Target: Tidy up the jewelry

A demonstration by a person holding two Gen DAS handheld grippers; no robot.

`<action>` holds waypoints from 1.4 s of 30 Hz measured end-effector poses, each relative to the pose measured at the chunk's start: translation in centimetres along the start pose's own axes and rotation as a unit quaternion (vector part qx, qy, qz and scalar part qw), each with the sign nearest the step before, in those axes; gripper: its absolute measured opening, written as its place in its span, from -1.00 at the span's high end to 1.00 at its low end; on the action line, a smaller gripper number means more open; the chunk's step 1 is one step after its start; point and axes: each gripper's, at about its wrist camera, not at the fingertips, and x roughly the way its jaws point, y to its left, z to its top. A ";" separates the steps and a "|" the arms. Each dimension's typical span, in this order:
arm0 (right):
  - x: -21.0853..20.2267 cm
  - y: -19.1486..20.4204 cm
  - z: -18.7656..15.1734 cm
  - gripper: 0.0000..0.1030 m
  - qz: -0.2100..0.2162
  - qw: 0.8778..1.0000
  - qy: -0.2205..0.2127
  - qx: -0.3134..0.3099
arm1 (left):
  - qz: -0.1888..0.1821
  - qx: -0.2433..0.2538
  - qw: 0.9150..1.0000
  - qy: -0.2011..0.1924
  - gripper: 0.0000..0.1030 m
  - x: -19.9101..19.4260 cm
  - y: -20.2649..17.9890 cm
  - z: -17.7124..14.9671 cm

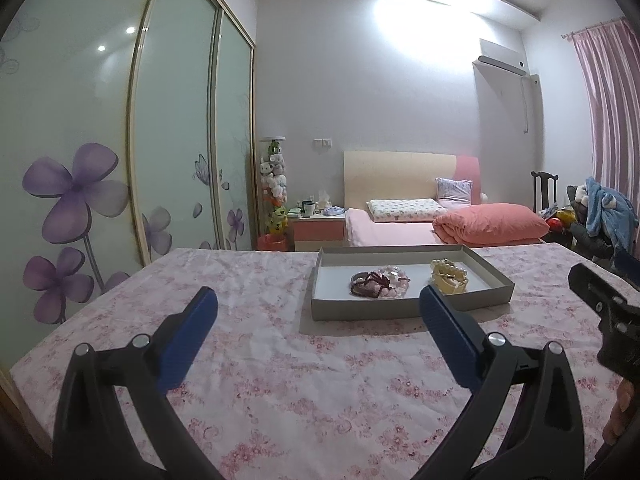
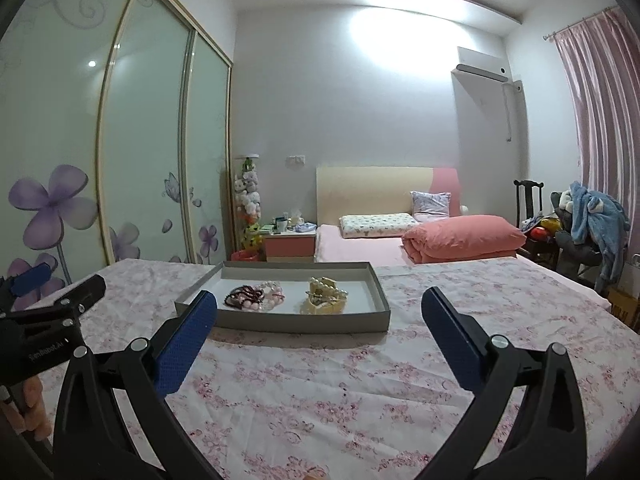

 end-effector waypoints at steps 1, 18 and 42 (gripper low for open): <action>-0.3 0.0 -0.2 -0.97 -0.001 1.000 0.000 0.000 | 0.001 0.001 1.000 -0.001 -0.91 -0.1 -0.1 0.0; -0.3 0.1 -0.4 -0.97 -0.006 1.000 0.001 -0.001 | 0.013 0.007 1.000 0.005 -0.91 0.3 -0.2 -0.2; -0.3 0.0 -0.7 -0.97 -0.004 1.000 0.007 0.003 | 0.009 0.009 1.000 0.012 -0.91 0.7 -0.8 -0.5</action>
